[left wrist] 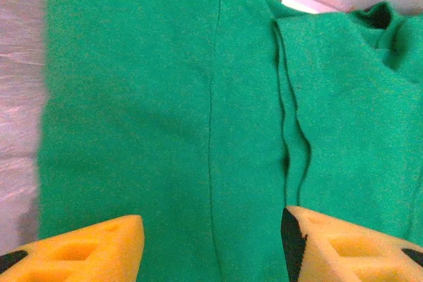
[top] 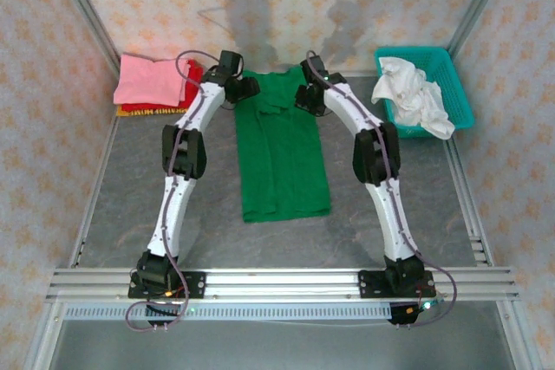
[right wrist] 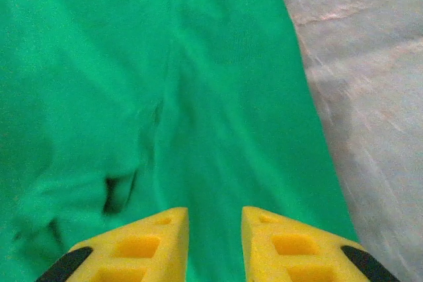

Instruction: Fold and stack the t-shirts

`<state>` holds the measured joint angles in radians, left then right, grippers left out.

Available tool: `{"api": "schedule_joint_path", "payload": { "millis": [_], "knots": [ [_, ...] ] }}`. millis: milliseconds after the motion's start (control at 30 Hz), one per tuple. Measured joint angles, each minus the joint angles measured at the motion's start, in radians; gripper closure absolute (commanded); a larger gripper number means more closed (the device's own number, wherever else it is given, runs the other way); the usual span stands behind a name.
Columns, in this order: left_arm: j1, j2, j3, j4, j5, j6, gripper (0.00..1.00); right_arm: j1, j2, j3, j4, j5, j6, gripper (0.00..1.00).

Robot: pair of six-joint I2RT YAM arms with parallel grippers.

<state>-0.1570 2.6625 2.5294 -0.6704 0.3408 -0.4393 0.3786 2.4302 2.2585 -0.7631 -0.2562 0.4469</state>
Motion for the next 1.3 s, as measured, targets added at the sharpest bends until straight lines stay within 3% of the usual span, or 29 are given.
{"api": "schedule_joint_path", "payload": {
  "millis": [67,133,233,333,433,533,733,1133,1300],
  "knots": [
    [0.0,-0.149,-0.179,0.025,-0.008,0.005,0.41,0.008,-0.163,-0.171,0.046,-0.006,-0.023,0.6],
    [-0.007,-0.389,-0.466,0.106,-0.01,0.002,0.4,0.021,-0.39,-0.434,0.151,-0.023,-0.037,0.51],
    [-0.027,-0.772,-0.893,0.276,-0.009,-0.025,0.41,0.035,-0.706,-0.816,0.339,-0.075,-0.051,0.47],
    [-0.059,-1.099,-1.266,0.447,-0.014,-0.063,0.41,0.04,-0.919,-1.125,0.513,-0.135,-0.048,0.47],
    [-0.085,-1.291,-1.594,0.555,-0.007,-0.108,0.43,0.04,-1.02,-1.362,0.596,-0.179,-0.035,0.43],
    [-0.091,-1.334,-1.84,0.554,-0.007,-0.149,0.48,0.04,-1.054,-1.522,0.629,-0.22,-0.011,0.43],
    [-0.168,-1.395,-2.002,0.494,0.005,-0.196,0.51,0.041,-1.07,-1.639,0.648,-0.278,0.045,0.43],
    [-0.321,-1.386,-2.016,0.519,0.045,-0.266,0.52,0.045,-1.075,-1.681,0.704,-0.283,0.07,0.44],
    [-0.361,-1.342,-2.017,0.525,0.041,-0.293,0.57,0.047,-1.075,-1.702,0.712,-0.283,0.074,0.44]
  ]
}}
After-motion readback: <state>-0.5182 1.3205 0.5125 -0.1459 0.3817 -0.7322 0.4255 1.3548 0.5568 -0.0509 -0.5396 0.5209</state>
